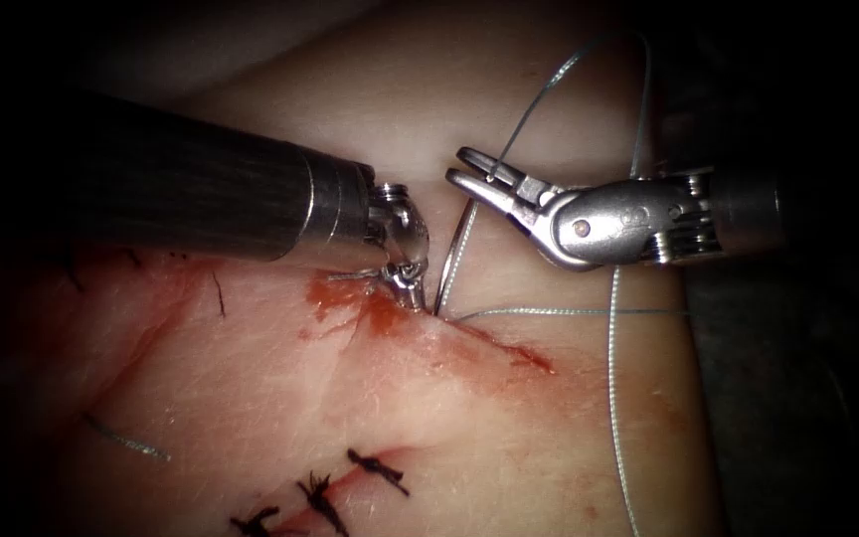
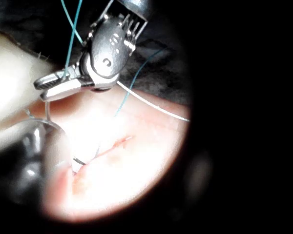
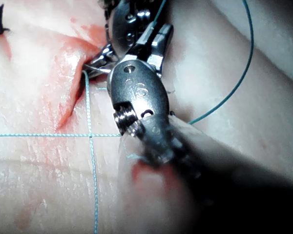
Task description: Wound Closure
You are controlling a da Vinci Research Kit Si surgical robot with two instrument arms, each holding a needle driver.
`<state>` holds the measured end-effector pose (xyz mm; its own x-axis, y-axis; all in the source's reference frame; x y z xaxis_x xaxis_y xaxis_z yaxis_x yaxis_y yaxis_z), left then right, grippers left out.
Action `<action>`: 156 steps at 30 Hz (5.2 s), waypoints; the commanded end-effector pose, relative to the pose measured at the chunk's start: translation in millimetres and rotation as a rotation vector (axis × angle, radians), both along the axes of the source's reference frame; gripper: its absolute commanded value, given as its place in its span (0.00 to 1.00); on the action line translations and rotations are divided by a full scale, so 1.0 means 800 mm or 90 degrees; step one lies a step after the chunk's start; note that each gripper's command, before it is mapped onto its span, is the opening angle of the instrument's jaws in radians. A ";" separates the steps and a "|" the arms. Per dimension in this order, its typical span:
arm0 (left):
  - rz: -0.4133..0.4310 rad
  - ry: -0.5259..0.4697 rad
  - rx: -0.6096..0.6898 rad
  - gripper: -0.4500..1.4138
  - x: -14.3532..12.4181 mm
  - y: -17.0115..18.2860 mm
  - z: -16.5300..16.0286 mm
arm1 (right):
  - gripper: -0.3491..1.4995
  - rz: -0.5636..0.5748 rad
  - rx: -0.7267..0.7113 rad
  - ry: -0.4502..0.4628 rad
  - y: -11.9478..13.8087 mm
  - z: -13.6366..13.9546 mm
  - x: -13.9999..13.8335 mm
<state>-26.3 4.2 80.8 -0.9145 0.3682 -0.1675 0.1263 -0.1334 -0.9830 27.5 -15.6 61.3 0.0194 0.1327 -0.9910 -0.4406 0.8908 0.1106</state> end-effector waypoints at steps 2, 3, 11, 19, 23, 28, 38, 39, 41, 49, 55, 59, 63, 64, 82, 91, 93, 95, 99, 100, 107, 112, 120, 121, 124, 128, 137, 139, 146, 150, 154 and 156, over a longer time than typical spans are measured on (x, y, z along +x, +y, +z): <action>0.000 0.000 0.000 0.00 -0.0006 -0.0002 0.0007 | 0.00 0.001 0.018 0.009 -0.0006 0.0001 0.0014; 0.000 0.000 0.000 0.00 -0.0006 -0.0002 0.0007 | 0.00 0.001 0.021 0.010 -0.0007 0.0000 0.0014; 0.000 0.000 0.000 0.00 -0.0006 -0.0003 0.0006 | 0.00 0.005 0.040 0.018 0.0001 -0.0006 0.0006; -0.001 -0.001 0.002 0.00 -0.0007 -0.0003 0.0003 | 0.00 0.003 -0.021 -0.012 0.0007 -0.0005 0.0003; -0.001 -0.001 0.002 0.00 -0.0007 -0.0003 0.0002 | 0.00 0.003 -0.091 -0.046 0.0016 -0.0011 0.0005; -0.001 -0.001 0.002 0.00 -0.0007 -0.0003 0.0002 | 0.00 0.001 -0.118 -0.059 0.0017 -0.0011 0.0003; -0.001 -0.001 0.003 0.00 -0.0006 -0.0006 -0.0001 | 0.00 -0.008 -0.127 -0.058 0.0019 -0.0008 0.0000; -0.001 -0.001 0.003 0.00 -0.0006 -0.0006 -0.0001 | 0.00 -0.010 -0.134 -0.060 0.0019 -0.0008 0.0000; -0.001 -0.001 0.003 0.00 -0.0007 -0.0006 -0.0001 | 0.00 -0.015 -0.141 -0.063 0.0019 -0.0008 0.0000; -0.001 -0.002 0.005 0.00 -0.0007 -0.0010 -0.0008 | 0.00 -0.026 -0.157 -0.074 0.0017 -0.0007 0.0000; -0.004 -0.009 0.017 0.00 -0.0006 -0.0013 -0.0013 | 0.00 -0.046 -0.196 -0.098 0.0018 -0.0006 0.0000; -0.005 -0.009 0.019 0.00 -0.0007 -0.0014 -0.0014 | 0.00 -0.053 -0.213 -0.106 0.0018 -0.0005 0.0000; -0.005 -0.010 0.019 0.00 -0.0007 -0.0014 -0.0015 | 0.00 -0.055 -0.220 -0.108 0.0018 -0.0006 0.0000; -0.005 -0.010 0.019 0.00 -0.0007 -0.0014 -0.0015 | 0.00 -0.057 -0.220 -0.107 0.0018 -0.0006 0.0000; -0.005 -0.010 0.019 0.00 -0.0007 -0.0014 -0.0014 | 0.00 -0.063 -0.221 -0.103 -0.0001 -0.0019 0.0015; -0.005 -0.010 0.019 0.00 -0.0007 -0.0014 -0.0014 | 0.00 -0.065 -0.218 -0.103 -0.0001 -0.0025 0.0013; -0.005 -0.010 0.019 0.00 -0.0007 -0.0014 -0.0014 | 0.00 -0.066 -0.218 -0.100 0.0002 -0.0025 0.0013; -0.005 -0.010 0.019 0.00 -0.0007 -0.0014 -0.0014 | 0.00 -0.063 -0.218 -0.098 0.0006 -0.0025 0.0014; -0.005 -0.010 0.019 0.00 -0.0007 -0.0014 -0.0014 | 0.00 -0.063 -0.227 -0.098 0.0008 -0.0029 0.0013; -0.005 -0.010 0.019 0.00 -0.0007 -0.0014 -0.0014 | 0.00 -0.062 -0.227 -0.096 0.0009 -0.0032 0.0013; -0.005 -0.010 0.019 0.00 -0.0007 -0.0014 -0.0014 | 0.00 -0.063 -0.235 -0.095 0.0008 -0.0041 0.0015; -0.005 -0.009 0.019 0.00 -0.0007 -0.0014 -0.0015 | 0.00 -0.068 -0.259 -0.102 0.0012 -0.0040 0.0013; -0.005 -0.009 0.019 0.00 -0.0007 -0.0014 -0.0015 | 0.00 -0.078 -0.284 -0.106 0.0016 -0.0042 0.0012; -0.005 -0.009 0.019 0.00 -0.0007 -0.0014 -0.0015 | 0.00 -0.078 -0.287 -0.107 0.0017 -0.0042 0.0012; -0.005 -0.009 0.019 0.00 -0.0007 -0.0014 -0.0015 | 0.00 -0.079 -0.290 -0.108 0.0016 -0.0043 0.0013; -0.005 -0.009 0.019 0.00 -0.0007 -0.0014 -0.0015 | 0.00 -0.077 -0.292 -0.110 0.0010 -0.0043 0.0015; -0.005 -0.010 0.020 0.00 -0.0007 -0.0014 -0.0015 | 0.00 -0.081 -0.291 -0.104 -0.0004 -0.0039 0.0021; -0.005 -0.010 0.020 0.00 -0.0007 -0.0014 -0.0015 | 0.00 -0.082 -0.292 -0.104 -0.0006 -0.0038 0.0022; -0.005 -0.010 0.020 0.00 -0.0008 -0.0014 -0.0016 | 0.00 -0.082 -0.293 -0.106 -0.0009 -0.0036 0.0024; -0.005 -0.010 0.020 0.00 -0.0008 -0.0014 -0.0016 | 0.00 -0.083 -0.293 -0.108 -0.0008 -0.0036 0.0024; -0.005 -0.010 0.020 0.00 -0.0007 -0.0013 -0.0017 | 0.00 -0.098 -0.294 -0.107 -0.0015 -0.0036 0.0025; -0.004 -0.010 0.020 0.00 -0.0007 -0.0013 -0.0017 | 0.00 -0.104 -0.292 -0.106 -0.0020 -0.0035 0.0025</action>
<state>-26.4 3.4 78.9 -0.9090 0.3807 -0.1698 0.1408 -0.1029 -0.9847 28.7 -17.1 58.2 0.1693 -0.3334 -0.9275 -0.2679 0.8900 -0.3689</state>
